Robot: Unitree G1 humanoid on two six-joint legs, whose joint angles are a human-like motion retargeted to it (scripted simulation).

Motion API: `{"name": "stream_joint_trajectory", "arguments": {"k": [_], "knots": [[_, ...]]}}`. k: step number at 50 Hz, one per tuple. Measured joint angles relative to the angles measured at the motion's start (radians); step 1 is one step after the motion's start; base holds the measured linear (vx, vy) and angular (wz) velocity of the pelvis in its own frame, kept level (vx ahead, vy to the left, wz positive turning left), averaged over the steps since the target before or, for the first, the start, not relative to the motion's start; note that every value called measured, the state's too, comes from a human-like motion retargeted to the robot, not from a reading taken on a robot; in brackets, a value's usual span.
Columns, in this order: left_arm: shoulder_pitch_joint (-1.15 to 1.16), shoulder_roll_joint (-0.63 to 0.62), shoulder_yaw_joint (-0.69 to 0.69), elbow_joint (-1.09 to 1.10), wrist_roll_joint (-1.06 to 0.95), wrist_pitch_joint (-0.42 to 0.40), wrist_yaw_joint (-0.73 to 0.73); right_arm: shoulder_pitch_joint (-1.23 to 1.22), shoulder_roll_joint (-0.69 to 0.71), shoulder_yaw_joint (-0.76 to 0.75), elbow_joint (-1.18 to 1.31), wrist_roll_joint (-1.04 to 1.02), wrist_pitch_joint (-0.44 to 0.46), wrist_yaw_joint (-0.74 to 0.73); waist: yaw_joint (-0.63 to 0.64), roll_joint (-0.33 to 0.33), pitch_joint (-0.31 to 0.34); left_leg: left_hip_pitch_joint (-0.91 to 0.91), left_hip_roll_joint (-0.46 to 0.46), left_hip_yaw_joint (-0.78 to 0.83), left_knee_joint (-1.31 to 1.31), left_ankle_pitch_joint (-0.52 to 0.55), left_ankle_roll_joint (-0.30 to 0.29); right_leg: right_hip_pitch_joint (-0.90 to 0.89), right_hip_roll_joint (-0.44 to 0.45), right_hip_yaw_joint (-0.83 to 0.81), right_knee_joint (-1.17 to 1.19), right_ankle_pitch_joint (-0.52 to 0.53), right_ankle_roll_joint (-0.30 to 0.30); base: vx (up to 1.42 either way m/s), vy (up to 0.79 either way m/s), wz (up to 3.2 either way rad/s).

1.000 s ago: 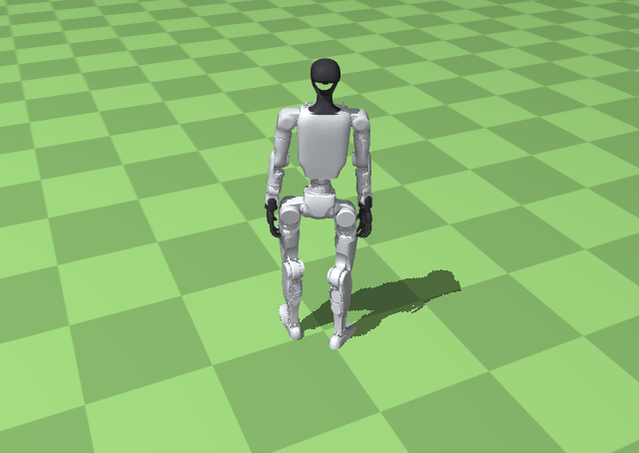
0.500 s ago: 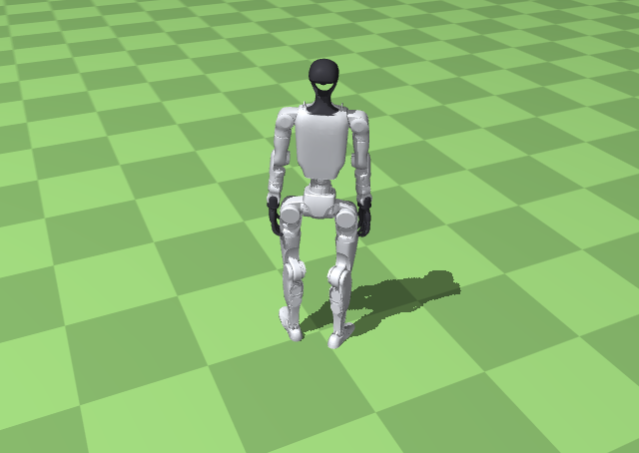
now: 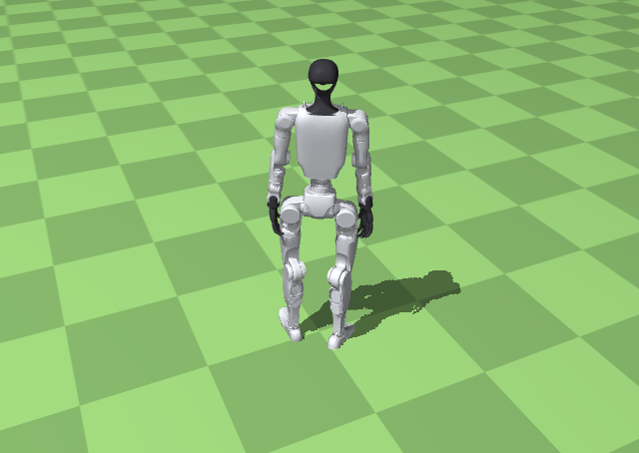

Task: In place motions

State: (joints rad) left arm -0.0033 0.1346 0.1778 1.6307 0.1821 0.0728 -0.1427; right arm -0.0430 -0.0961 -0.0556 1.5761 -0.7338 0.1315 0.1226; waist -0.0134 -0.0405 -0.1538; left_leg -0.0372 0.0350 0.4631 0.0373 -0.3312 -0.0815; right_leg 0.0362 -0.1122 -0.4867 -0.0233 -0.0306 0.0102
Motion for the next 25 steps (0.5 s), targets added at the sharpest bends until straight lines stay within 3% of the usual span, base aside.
{"name": "stream_joint_trajectory", "arguments": {"k": [25], "knots": [[-0.001,-0.011,0.000,-0.002,-0.010,-0.006,0.010,-0.010,0.004,-0.006,-0.019,0.029,0.002,0.012,-0.004,0.011,0.004,-0.007,-0.005,-0.003,0.003,0.002,0.004,-0.004,-0.006,0.000,0.000,0.006,0.001,0.00,0.00,0.00]]}}
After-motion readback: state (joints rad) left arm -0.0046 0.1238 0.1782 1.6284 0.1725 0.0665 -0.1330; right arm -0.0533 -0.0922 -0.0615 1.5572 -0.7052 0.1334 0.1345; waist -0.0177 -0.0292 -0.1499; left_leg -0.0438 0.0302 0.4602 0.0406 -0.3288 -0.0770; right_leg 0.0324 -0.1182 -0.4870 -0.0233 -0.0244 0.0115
